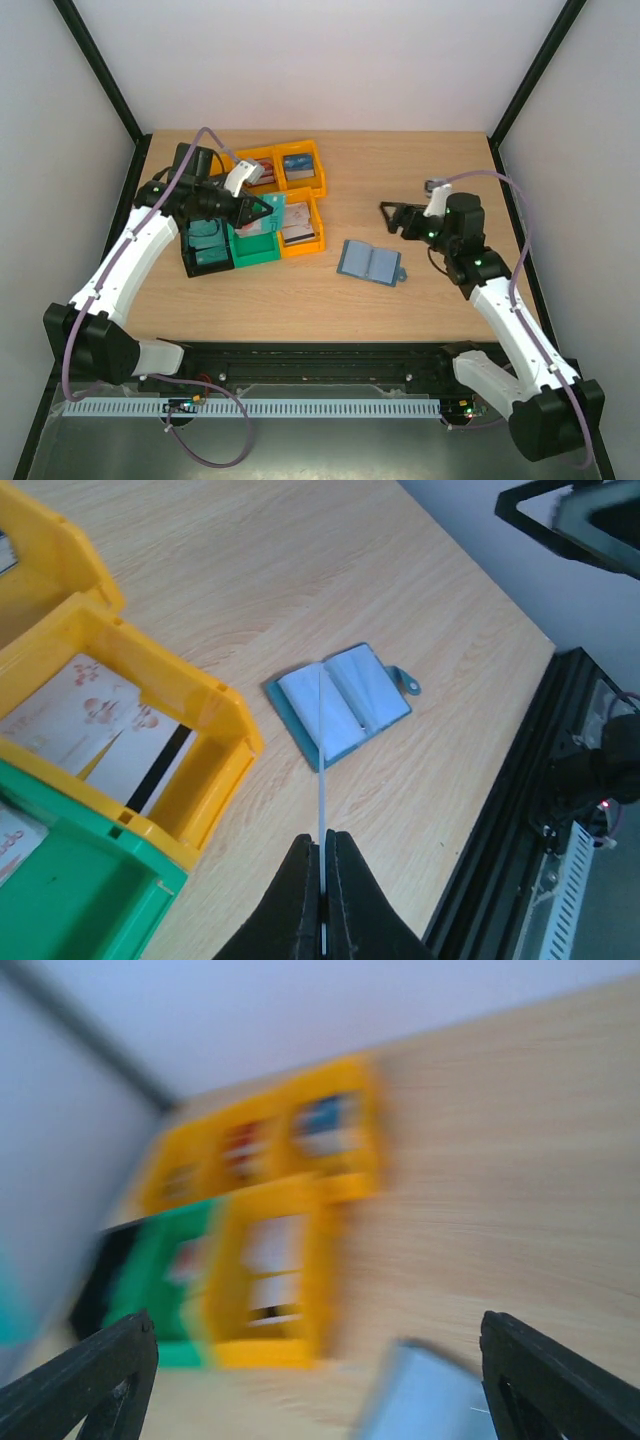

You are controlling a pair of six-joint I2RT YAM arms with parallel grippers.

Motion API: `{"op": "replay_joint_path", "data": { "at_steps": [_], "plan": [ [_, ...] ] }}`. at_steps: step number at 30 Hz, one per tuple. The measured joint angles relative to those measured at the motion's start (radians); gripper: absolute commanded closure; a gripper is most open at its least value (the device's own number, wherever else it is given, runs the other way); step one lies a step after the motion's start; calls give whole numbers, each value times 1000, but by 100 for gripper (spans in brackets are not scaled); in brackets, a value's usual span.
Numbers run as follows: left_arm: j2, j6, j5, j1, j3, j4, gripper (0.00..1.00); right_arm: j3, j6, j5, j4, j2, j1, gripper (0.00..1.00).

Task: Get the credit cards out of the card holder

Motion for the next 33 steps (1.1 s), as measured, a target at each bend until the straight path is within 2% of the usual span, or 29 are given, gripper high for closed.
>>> {"op": "replay_joint_path", "data": {
  "at_steps": [3, 6, 12, 17, 21, 25, 30, 33],
  "plan": [
    [0, 26, 41, -13, 0, -10, 98, -5, 22, -248, 154, -8, 116, 14],
    [0, 66, 103, -38, 0, -43, 98, -16, 72, -403, 337, 4, 272, 21],
    [0, 139, 196, -80, 8, -113, 98, -19, 166, -501, 596, 119, 391, 36],
    [0, 185, 227, -103, 9, -150, 98, 10, 154, -509, 604, 229, 442, 50],
    [0, 215, 240, -118, 10, -174, 98, 24, 139, -510, 600, 254, 453, 59],
    [2, 246, 253, -132, 13, -198, 98, 40, 113, -509, 581, 266, 454, 77],
    [3, 274, 263, -135, 29, -229, 98, 56, 90, -537, 550, 287, 455, 80],
    [3, 283, 269, -135, 30, -234, 98, 61, 75, -568, 533, 288, 455, 93]
  ]
}}
